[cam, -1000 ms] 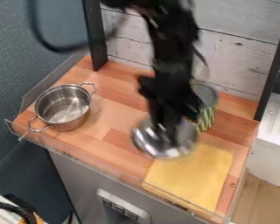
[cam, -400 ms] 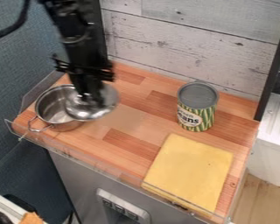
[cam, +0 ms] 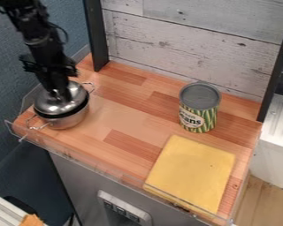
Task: Close the silver pot
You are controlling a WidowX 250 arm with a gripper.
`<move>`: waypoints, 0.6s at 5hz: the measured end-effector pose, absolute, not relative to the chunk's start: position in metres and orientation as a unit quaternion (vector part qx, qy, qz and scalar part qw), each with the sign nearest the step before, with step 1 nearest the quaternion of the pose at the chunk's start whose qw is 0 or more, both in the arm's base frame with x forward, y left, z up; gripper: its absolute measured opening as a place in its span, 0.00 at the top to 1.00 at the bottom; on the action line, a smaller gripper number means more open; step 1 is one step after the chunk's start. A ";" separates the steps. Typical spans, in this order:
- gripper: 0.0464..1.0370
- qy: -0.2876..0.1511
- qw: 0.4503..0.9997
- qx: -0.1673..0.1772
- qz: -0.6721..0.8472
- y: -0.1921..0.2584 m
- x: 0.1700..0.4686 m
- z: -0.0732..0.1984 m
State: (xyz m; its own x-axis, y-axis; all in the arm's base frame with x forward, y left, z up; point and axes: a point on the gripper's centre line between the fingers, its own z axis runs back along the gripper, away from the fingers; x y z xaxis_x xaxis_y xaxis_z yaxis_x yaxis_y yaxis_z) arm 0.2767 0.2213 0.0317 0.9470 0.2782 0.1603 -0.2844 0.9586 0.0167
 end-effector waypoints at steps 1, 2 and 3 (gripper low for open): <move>0.76 -0.072 0.988 0.020 0.137 0.225 0.274 0.030; 0.76 -0.067 0.990 0.019 0.122 0.220 0.271 0.025; 0.76 -0.067 0.992 0.025 0.101 0.203 0.267 0.026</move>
State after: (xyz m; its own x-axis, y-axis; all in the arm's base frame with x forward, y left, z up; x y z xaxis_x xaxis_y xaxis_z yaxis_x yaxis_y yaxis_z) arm 0.2674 0.2029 0.0259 0.9705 0.1969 0.1391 -0.2038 0.9783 0.0369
